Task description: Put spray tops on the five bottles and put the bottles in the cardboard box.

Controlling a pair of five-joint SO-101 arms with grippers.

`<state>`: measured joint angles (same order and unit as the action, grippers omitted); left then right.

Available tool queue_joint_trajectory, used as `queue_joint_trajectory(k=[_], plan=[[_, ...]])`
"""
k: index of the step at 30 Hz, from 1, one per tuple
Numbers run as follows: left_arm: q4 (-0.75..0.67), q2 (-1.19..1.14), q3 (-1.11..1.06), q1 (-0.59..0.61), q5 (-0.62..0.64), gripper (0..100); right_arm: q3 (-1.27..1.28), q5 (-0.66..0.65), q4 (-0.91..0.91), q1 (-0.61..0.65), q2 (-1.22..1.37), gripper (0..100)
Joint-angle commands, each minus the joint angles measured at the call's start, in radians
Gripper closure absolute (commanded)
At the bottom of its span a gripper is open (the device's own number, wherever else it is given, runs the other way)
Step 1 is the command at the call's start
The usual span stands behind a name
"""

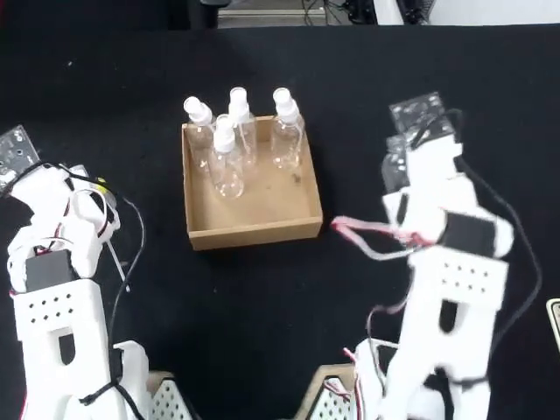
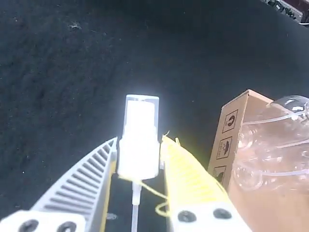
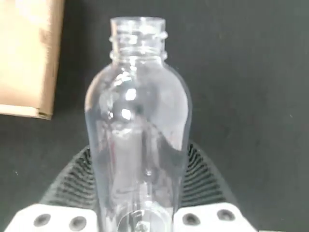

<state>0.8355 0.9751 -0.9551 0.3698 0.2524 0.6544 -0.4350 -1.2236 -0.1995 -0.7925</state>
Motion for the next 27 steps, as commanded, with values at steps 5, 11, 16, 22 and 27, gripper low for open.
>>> queue_joint_trajectory(k=[5,11,16,22,27], plan=[[-0.057,0.095,0.113,0.002,0.021,97,0.035,0.133,0.055,0.252,-0.193,98.8],[-0.068,0.328,0.114,-0.001,0.023,97,0.053,0.215,0.123,0.571,-0.237,98.8],[-0.224,0.494,0.093,-0.001,0.025,97,0.110,0.273,0.307,0.740,-0.263,98.8],[-0.508,0.520,0.085,-0.001,0.118,97,0.245,0.339,0.574,0.879,-0.260,98.8],[-0.614,0.496,0.096,-0.001,0.344,97,0.407,0.339,0.789,0.919,-0.265,98.8]])
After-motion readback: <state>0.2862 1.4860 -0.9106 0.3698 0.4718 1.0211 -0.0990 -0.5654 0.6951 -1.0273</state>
